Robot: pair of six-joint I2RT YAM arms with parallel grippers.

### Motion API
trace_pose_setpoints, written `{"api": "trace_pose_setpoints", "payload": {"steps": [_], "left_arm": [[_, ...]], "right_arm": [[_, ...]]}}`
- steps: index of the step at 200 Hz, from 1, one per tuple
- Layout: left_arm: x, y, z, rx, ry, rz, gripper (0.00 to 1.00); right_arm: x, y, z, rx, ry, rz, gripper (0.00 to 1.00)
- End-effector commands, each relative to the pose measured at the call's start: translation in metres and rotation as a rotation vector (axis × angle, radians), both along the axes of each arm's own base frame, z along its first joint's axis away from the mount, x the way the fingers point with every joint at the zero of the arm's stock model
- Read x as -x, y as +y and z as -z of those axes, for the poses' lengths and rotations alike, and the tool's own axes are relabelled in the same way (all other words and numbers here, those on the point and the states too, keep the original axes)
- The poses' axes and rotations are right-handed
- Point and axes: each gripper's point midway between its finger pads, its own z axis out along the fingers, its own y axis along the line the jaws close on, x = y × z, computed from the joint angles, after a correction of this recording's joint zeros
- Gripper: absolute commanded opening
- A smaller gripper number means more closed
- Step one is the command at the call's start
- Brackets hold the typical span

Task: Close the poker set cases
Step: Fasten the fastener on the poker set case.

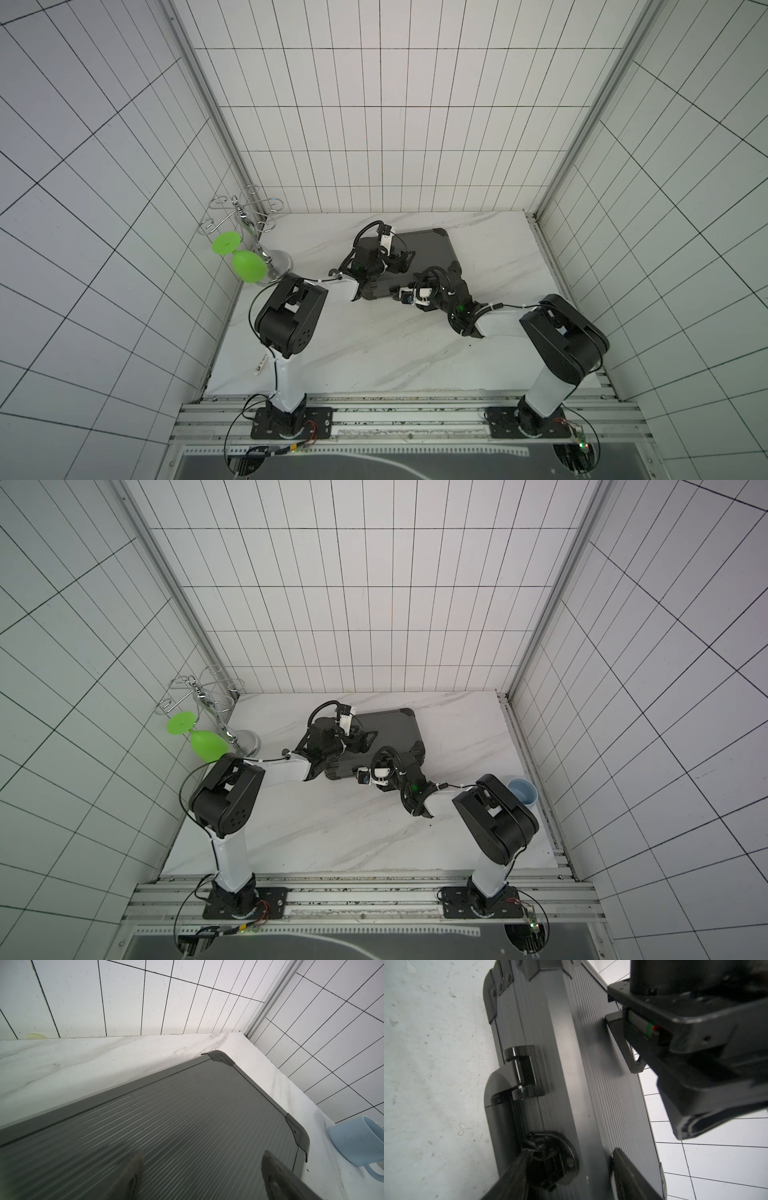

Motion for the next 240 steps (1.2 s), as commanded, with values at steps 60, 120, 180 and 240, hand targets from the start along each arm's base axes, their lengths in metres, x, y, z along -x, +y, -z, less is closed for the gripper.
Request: {"api": "trace_pose_setpoints", "payload": {"steps": [60, 120, 180, 240], "left_arm": [[0.039, 0.028, 0.102, -0.12, 0.347, -0.038, 0.88], [0.038, 0.028, 0.103, -0.119, 0.348, -0.039, 0.89], [0.037, 0.03, 0.103, -0.121, 0.348, -0.042, 0.88], [0.037, 0.031, 0.104, -0.126, 0.35, -0.044, 0.88]], "right_arm": [[-0.007, -0.008, 0.022, 0.146, 0.199, -0.037, 0.38], [-0.01, -0.021, 0.038, 0.22, 0.294, -0.057, 0.28], [-0.015, -0.032, 0.049, 0.27, 0.401, -0.12, 0.07], [-0.017, -0.042, 0.07, 0.341, 0.523, -0.171, 0.0]]}}
